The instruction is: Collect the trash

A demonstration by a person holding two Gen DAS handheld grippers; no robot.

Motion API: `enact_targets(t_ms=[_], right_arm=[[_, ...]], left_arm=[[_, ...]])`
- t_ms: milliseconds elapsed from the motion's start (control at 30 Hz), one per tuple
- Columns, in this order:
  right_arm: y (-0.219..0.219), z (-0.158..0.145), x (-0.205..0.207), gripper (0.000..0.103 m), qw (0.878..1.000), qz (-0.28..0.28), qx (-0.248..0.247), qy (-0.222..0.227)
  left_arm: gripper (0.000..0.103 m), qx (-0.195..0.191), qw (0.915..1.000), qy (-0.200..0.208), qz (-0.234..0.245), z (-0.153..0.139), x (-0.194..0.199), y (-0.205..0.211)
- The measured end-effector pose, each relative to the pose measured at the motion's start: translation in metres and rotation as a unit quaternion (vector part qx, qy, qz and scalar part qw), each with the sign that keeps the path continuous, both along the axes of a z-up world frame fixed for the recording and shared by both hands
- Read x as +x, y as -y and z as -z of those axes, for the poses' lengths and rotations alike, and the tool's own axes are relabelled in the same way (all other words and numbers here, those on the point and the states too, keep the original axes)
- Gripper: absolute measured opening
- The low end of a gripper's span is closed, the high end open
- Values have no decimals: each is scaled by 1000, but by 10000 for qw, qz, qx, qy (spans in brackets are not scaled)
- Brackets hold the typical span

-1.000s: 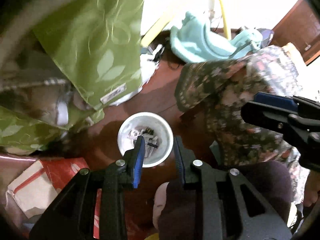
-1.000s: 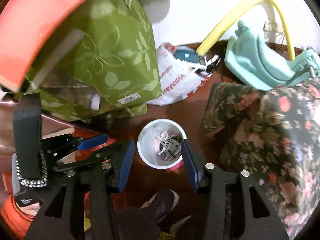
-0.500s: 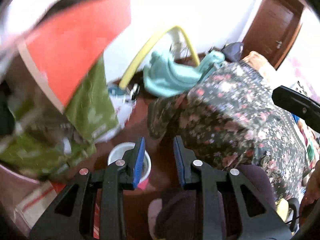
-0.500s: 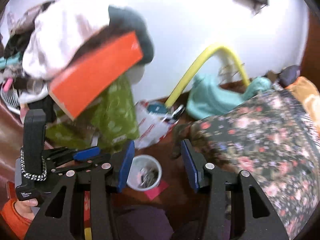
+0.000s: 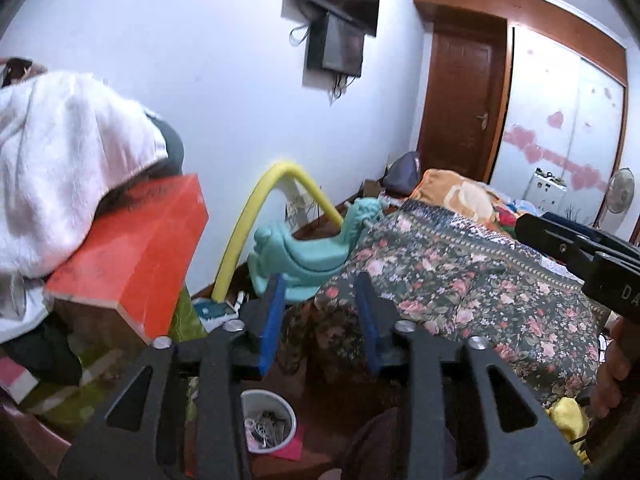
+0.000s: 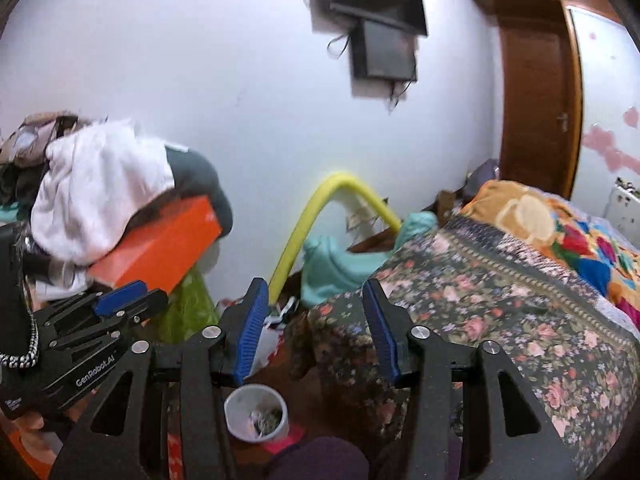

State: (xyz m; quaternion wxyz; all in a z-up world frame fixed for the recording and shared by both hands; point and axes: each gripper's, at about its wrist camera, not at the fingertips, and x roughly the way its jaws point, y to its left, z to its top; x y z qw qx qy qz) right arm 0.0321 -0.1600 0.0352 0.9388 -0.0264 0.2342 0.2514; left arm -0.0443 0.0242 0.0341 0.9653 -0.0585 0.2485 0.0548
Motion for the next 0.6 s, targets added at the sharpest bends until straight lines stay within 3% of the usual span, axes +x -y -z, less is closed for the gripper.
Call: enact_targets(t_ms=[33, 67, 167, 600], right_arm=[[2, -2, -2, 74, 9999, 97, 3, 77], [4, -5, -6, 88, 9995, 246, 28, 179], [8, -9, -13, 102, 9977, 582, 122, 331], [17, -4, -19, 102, 9941, 1068, 23, 179]], left_arm=[[56, 57, 10000, 42, 5, -2, -2, 0], [70, 84, 9999, 73, 1, -4, -4, 1], [88, 124, 9998, 172, -56, -6, -9, 1], [90, 109, 9995, 43, 282, 3, -14, 3]])
